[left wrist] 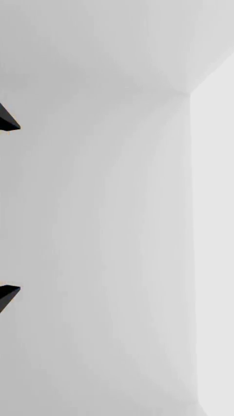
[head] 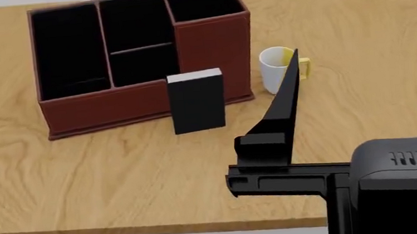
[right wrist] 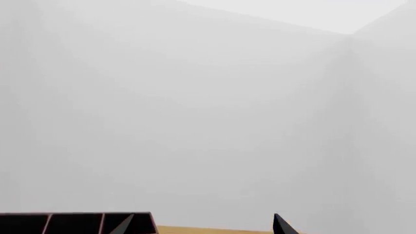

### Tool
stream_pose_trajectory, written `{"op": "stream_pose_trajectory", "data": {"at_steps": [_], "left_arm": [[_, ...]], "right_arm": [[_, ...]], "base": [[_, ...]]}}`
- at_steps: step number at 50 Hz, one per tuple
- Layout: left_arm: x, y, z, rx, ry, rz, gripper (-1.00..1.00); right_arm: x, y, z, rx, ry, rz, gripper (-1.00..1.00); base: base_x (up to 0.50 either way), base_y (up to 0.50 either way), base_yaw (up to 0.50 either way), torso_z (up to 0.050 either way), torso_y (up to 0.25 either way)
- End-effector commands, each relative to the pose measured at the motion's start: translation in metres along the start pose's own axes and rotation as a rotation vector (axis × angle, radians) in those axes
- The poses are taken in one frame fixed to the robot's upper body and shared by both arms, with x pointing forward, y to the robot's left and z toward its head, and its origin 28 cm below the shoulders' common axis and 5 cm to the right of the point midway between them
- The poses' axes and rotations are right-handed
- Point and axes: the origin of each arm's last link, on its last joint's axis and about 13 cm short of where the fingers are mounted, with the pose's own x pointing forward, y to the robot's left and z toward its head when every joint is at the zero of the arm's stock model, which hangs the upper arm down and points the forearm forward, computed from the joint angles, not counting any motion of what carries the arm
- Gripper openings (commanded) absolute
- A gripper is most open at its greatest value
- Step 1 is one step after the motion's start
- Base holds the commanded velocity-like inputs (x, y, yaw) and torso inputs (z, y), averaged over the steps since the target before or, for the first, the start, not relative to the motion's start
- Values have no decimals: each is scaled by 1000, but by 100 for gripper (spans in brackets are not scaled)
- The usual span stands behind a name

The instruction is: Pick up the book and place it in the front compartment of the caddy.

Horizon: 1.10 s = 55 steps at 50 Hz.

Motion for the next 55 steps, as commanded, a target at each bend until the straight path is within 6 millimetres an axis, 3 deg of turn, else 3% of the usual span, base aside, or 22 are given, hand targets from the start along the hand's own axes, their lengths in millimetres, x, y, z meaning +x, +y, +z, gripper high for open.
{"op": "stream_pose_trajectory", "data": {"at_steps": [1, 55], "left_arm": [[-1, 0, 1, 0, -2, 3, 100], [-2, 1, 4, -6, -12, 2, 100]], "right_arm": [[0, 0, 0, -2, 1, 1, 100], [3, 3, 1, 4, 2, 19, 100]], "base": [[332, 117, 0, 0, 0], [331, 141, 0, 0, 1]]}}
